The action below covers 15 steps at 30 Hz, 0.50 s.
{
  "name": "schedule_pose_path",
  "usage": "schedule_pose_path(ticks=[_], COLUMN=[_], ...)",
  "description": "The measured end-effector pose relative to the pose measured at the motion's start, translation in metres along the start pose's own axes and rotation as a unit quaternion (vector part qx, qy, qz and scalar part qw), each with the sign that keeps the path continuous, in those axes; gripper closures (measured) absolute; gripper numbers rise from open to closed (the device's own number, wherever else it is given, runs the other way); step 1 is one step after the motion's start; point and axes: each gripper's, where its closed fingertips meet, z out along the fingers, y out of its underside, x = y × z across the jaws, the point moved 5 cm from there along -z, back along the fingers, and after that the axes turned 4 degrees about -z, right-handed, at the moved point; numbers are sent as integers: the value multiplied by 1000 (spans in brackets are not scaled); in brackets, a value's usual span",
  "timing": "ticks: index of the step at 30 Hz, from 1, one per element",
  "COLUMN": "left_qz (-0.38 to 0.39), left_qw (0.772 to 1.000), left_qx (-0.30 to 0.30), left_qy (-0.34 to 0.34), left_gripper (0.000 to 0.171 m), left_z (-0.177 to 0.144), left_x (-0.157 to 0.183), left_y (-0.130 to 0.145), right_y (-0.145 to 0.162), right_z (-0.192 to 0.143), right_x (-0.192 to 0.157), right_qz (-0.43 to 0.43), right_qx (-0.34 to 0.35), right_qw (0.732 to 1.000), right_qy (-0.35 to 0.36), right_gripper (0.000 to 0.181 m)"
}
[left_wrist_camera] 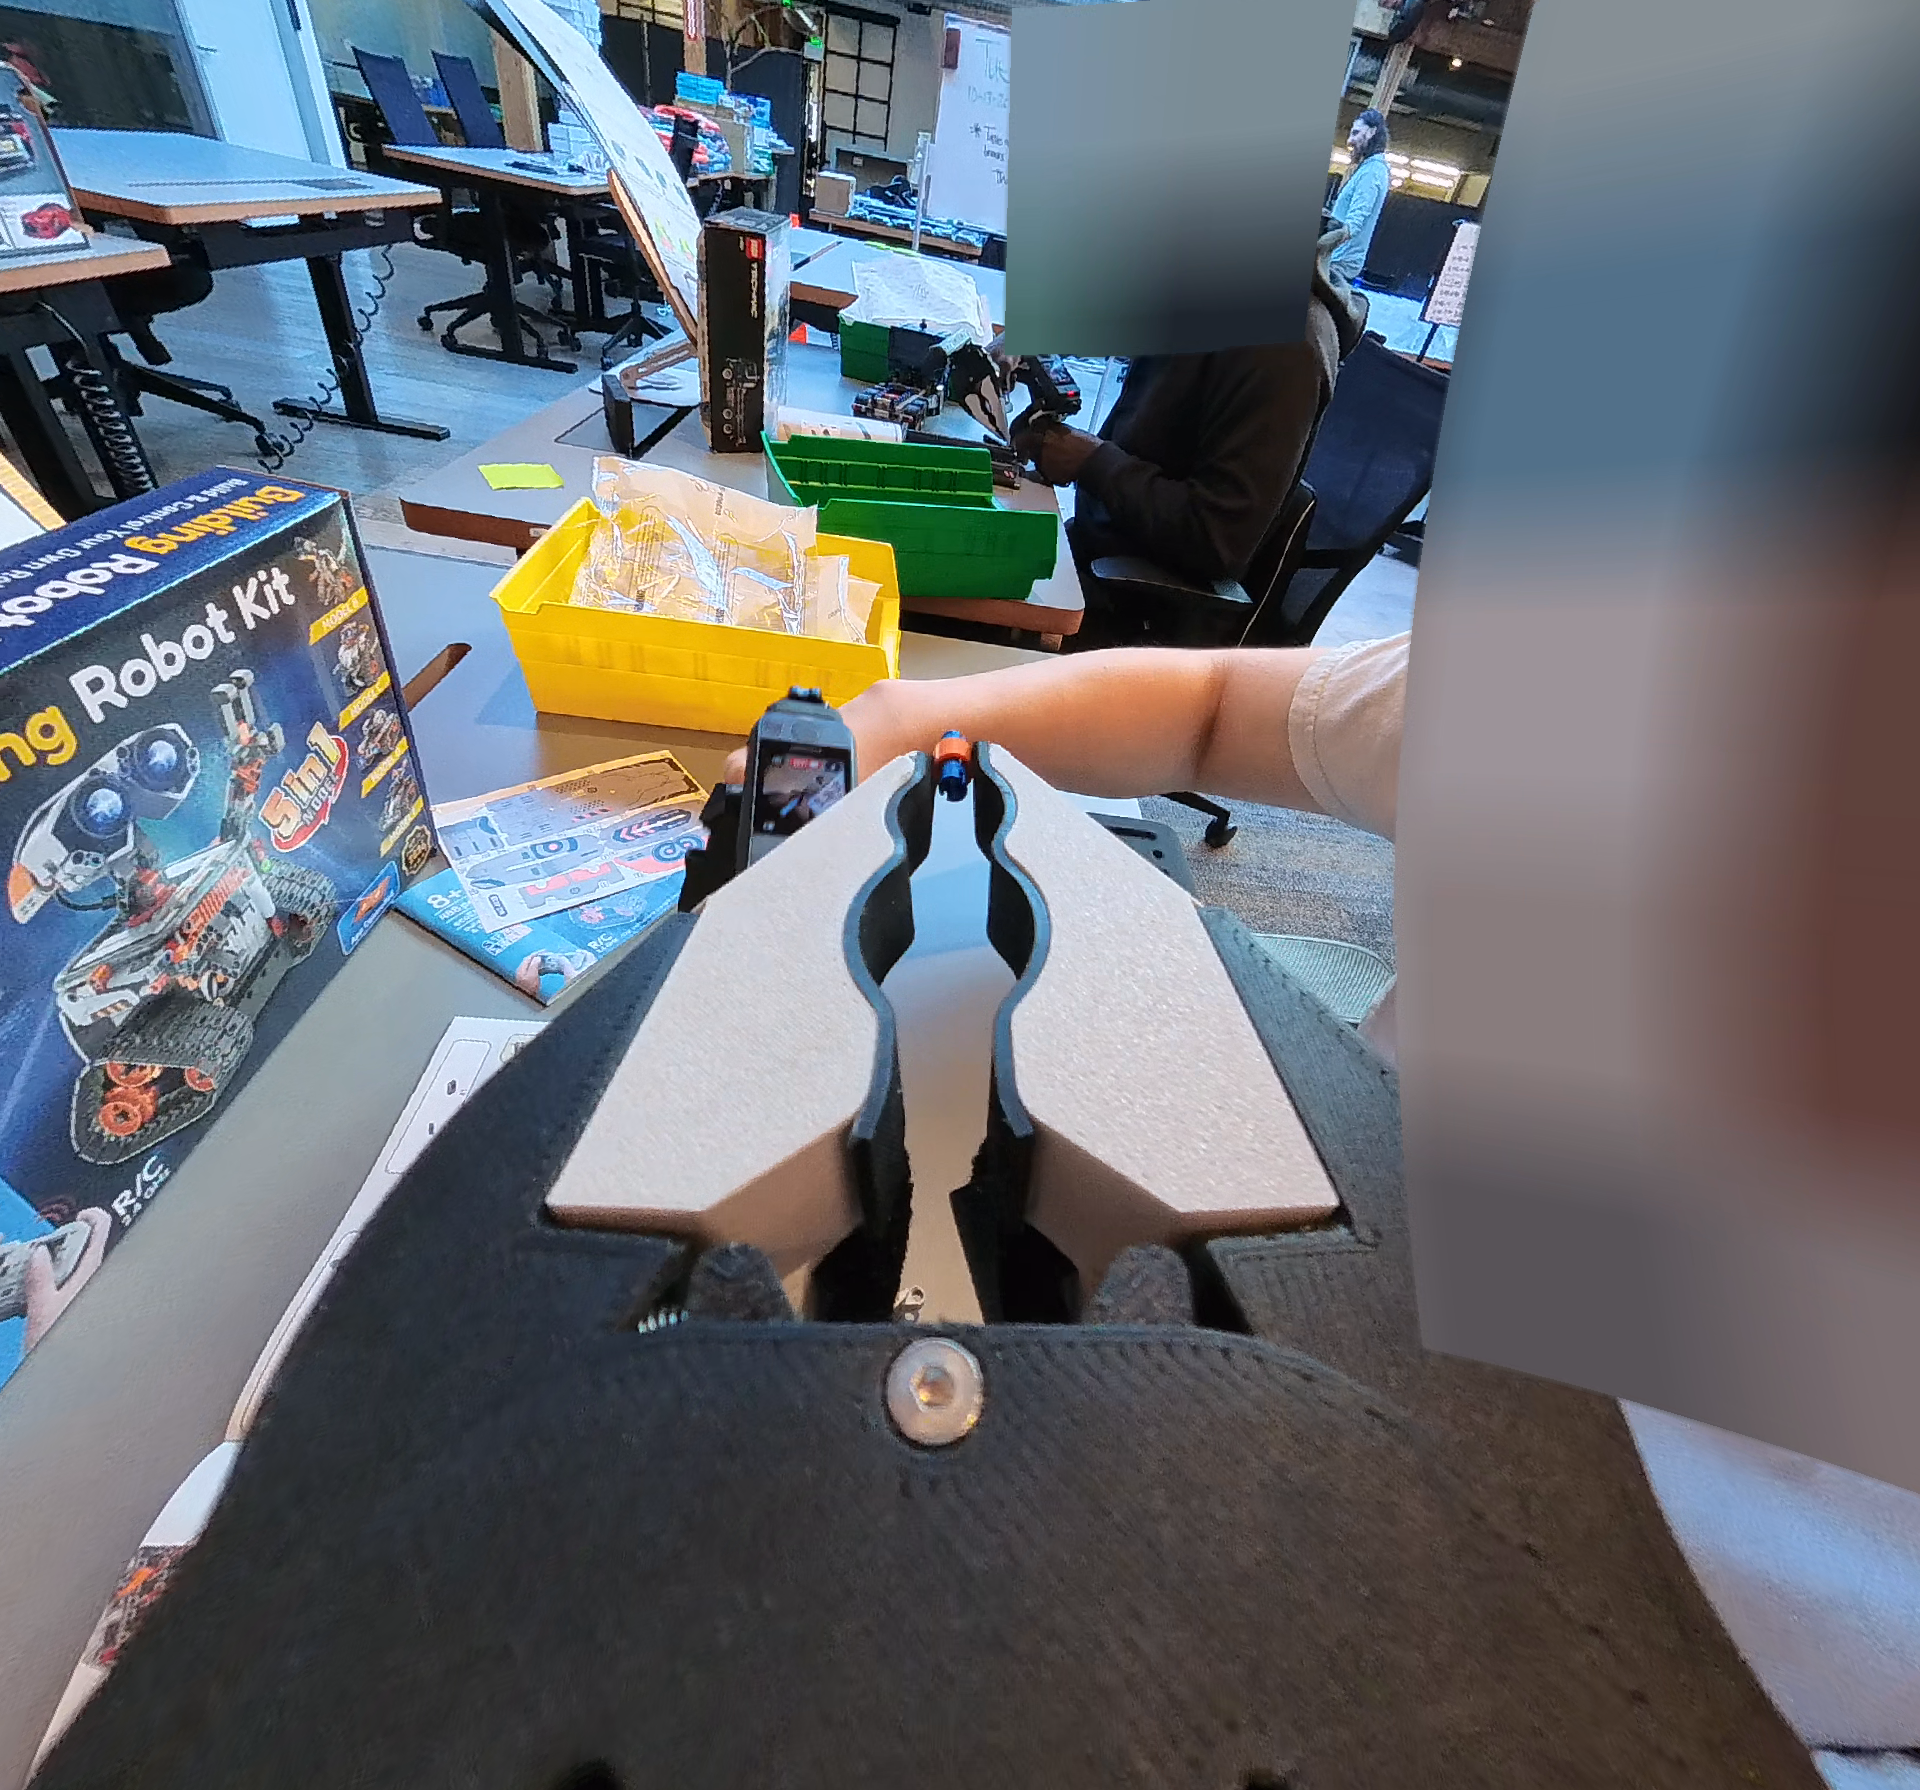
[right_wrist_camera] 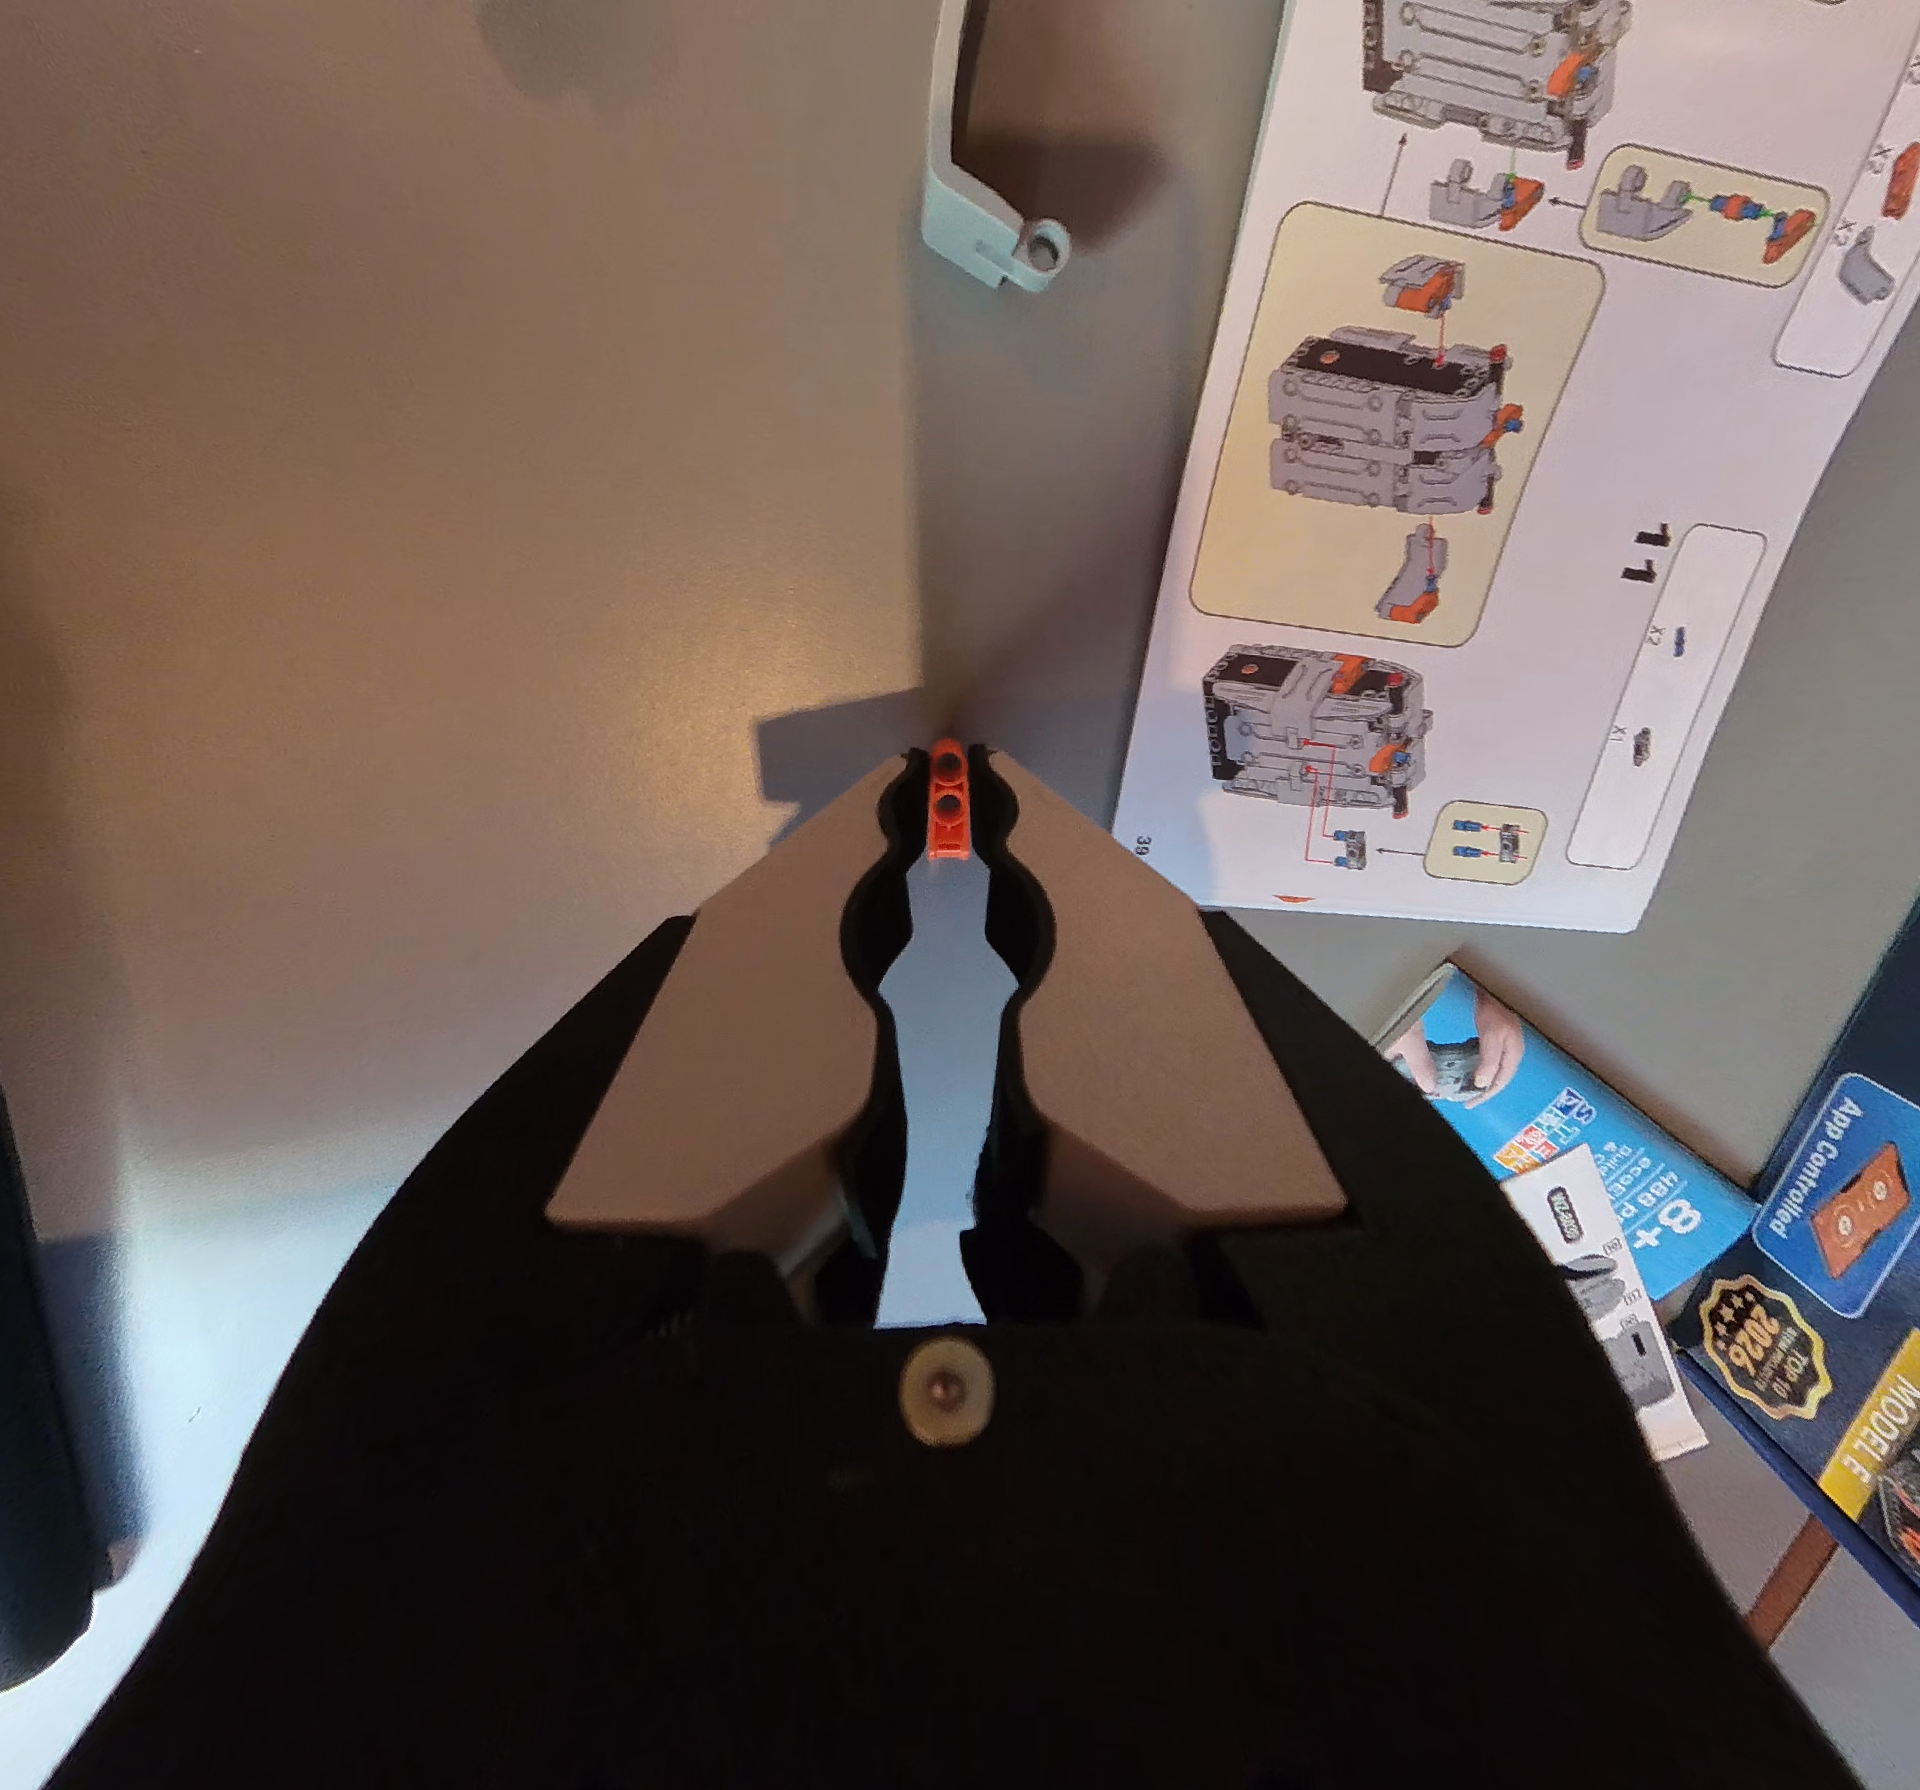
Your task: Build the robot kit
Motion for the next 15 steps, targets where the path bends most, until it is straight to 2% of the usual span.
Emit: schedule_pose_path(ticks=[2,4,6,8,11,13,15], left_qz=[-3,-7,-17,-25,-29,-21,-18], left_qw=[1000,1000,1000,999,998,998,998], left_qx=[3,9,19,32,49,52,58], left_qy=[-4,-3,2,8,25,22,24], left_gripper=[166,166,166,166,167,167,166], left_z=[-1,-3,-2,-1,5,10,16], left_x=[1,-2,-4,-6,-2,1,7], left_y=[-1,-2,-5,-9,-14,-16,-19], right_y=[-7,-33,-61,-76,-88,-96,-102], right_z=[-15,-58,-121,-177,-227,-244,-252], right_x=[4,11,11,2,-14,-21,-25], right_qz=[9,42,48,19,-26,-43,-59], right_qx=[44,188,363,490,588,622,641], right_qw=[999,980,927,863,791,763,747], right_qy=[17,47,78,122,167,171,168], right_gripper=[175,176,175,176,176,176,175])
